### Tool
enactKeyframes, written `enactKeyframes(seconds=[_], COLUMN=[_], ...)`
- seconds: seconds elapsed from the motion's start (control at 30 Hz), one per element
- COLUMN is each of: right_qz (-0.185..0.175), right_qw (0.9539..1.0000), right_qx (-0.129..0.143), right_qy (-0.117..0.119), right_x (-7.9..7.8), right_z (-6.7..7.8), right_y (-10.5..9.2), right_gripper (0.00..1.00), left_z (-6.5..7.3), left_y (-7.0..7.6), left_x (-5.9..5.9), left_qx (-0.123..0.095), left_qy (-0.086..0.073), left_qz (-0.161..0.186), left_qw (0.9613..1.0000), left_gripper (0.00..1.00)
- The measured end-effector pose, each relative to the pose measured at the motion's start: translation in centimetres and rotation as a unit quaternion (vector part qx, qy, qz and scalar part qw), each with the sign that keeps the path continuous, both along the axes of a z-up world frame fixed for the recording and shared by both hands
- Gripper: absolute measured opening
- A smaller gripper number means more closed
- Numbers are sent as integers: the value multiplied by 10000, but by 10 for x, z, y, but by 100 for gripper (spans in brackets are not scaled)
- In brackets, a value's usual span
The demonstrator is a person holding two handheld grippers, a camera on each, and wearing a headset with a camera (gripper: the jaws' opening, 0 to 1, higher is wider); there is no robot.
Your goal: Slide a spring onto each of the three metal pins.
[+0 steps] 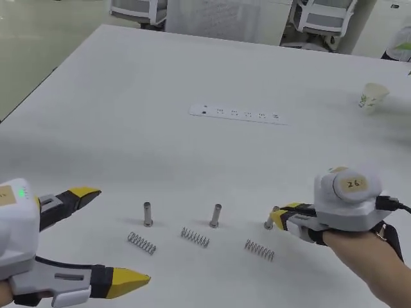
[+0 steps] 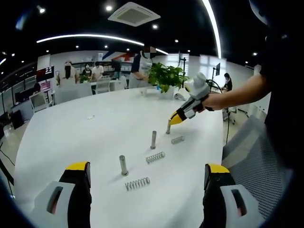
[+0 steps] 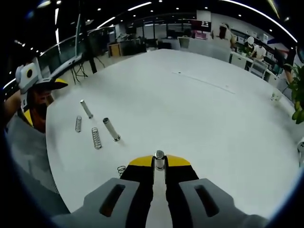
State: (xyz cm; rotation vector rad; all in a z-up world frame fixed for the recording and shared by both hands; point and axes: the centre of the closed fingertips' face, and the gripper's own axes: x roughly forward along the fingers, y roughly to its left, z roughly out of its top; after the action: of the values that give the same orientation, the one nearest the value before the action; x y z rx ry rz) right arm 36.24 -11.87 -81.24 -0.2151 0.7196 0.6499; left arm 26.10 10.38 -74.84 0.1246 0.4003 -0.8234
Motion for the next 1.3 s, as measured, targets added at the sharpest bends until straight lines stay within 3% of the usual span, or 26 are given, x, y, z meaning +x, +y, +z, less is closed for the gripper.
enactKeyframes(seconds=[0.6, 1.3], right_qz=[-49, 283], right_qw=[9997, 9990], right_qx=[256, 323], right_qy=[16, -106], right_x=[-4, -17], right_z=[3, 10], right_y=[3, 9], right_gripper=[22, 38], left_z=[-2, -3], left_y=[3, 7], left_x=[-1, 1], left_qx=[2, -61], left_qy=[33, 68], left_qz=[33, 66], left_qw=[10000, 9999], left_gripper=[97, 98])
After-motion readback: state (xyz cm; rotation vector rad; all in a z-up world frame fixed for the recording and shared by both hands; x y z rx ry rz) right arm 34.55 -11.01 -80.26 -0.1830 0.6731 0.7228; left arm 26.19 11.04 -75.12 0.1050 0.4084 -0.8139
